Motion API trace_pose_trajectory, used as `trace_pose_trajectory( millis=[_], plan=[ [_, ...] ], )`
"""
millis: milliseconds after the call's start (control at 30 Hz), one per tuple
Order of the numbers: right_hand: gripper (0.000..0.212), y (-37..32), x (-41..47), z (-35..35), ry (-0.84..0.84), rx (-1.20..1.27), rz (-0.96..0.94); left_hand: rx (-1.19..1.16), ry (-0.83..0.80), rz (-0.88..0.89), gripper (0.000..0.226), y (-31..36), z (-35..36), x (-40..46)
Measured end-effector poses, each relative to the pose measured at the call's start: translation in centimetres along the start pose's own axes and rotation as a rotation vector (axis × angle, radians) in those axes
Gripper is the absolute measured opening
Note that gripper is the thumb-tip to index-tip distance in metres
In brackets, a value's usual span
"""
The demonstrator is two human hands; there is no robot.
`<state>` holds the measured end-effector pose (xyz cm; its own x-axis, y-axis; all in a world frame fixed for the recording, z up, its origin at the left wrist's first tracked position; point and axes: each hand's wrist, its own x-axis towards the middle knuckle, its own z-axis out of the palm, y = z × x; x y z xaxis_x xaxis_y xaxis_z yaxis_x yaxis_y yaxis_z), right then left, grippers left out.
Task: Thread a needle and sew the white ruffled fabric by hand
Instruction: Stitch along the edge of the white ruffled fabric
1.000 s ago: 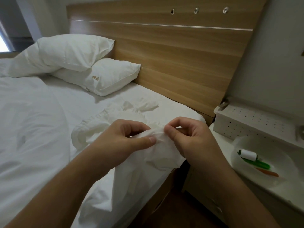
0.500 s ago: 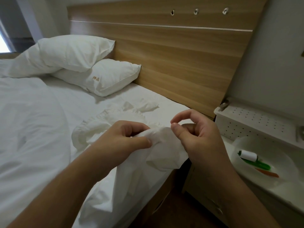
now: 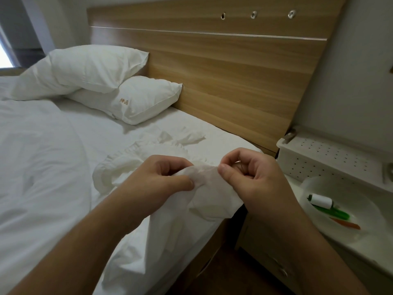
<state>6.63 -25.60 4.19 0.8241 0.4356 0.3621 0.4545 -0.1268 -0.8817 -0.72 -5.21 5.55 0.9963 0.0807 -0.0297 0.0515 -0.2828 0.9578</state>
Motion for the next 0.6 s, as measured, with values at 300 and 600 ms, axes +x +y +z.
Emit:
trace_pose_trajectory(
  millis=[300, 600],
  plan=[
    [0.012, -0.1, 0.3, -2.6, -0.369, 0.326, 0.157, -0.010, 0.022, -0.014, 0.018, 0.0, 0.0, -0.1],
    [0.012, -0.3, 0.0, -0.6, 0.020, 0.155, 0.133, -0.004, 0.007, -0.037, 0.019, 0.2, 0.2, -0.2]
  ],
)
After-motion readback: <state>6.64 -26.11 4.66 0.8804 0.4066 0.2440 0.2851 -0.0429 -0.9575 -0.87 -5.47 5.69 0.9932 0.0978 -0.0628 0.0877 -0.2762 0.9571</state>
